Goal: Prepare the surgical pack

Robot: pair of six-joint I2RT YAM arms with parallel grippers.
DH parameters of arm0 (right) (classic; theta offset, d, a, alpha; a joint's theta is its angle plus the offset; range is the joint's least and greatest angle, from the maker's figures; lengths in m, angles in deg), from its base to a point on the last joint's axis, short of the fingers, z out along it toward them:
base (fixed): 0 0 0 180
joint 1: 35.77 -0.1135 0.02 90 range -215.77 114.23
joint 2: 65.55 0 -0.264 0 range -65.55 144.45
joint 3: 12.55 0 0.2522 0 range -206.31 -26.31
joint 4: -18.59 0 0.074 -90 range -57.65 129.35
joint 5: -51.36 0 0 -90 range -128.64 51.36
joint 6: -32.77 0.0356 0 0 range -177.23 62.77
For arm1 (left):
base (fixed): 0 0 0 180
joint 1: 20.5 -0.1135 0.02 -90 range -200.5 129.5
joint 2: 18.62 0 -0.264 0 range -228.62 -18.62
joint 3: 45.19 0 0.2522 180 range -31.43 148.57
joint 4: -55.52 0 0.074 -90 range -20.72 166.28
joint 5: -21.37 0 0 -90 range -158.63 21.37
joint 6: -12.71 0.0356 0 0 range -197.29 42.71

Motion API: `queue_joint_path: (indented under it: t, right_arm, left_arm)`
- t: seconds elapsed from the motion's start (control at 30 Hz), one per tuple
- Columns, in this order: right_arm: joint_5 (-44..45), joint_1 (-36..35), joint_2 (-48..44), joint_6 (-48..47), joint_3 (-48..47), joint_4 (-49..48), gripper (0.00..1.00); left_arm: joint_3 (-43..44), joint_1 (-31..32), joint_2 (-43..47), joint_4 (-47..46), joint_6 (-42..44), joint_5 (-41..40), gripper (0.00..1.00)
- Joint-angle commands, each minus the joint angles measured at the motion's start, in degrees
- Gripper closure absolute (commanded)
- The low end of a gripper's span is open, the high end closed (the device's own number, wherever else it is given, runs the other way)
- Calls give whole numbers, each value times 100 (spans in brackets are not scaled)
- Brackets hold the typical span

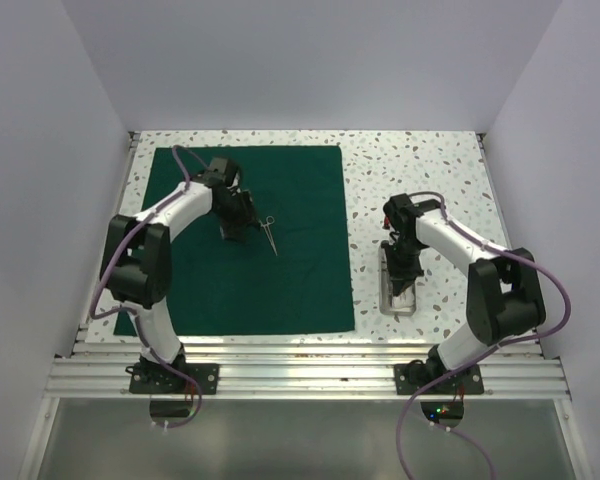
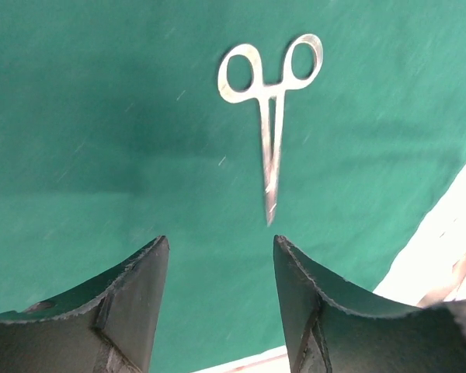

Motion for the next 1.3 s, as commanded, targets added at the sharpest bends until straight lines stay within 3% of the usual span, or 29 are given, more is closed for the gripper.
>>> queue_joint_path:
  t: [0.0,0.07,0.1,0.2,0.37,0.5,0.7,1.03,1.07,1.2,1.27]
  right_arm:
    - [-2,23,27,165,146,-150,100]
    - [-142,40,98,183,155,-195,89]
    - [-152,23,89,183,129,-221,71]
    - [-73,40,19,113,-98,-143,50]
    - [-11,40,-8,-45,-468,42,46]
    - [-151,32,-25,-81,-495,25,45]
    - [-169,31,-26,-151,-486,-46,44]
    - [-398,31,45,-168,-662,-90,44]
    - [-424,23,45,-168,-688,-90,44]
    - [-521,31,71,-151,-811,-81,44]
    - [-556,23,71,-125,-934,-63,44]
  left_arm:
    - [754,320,-525,213,-294,-236,39]
    - [1063,452,-876,432,-329,-464,39]
    - [1326,540,-982,520,-373,-569,38]
    - [1731,680,-1299,810,-496,-974,39]
    - [2250,909,-1677,1303,-785,-1746,45]
    - [2295,989,-1792,1400,-961,-1897,48]
    - [2699,1138,-2126,1541,-1067,-2143,60]
    - [2840,1200,-2495,1576,-1147,-2187,63]
    - [2840,1191,-2513,1567,-1138,-2179,65]
    - [2840,1191,-2487,1444,-954,-2082,93]
    - [2831,1191,-2390,1444,-892,-2065,99]
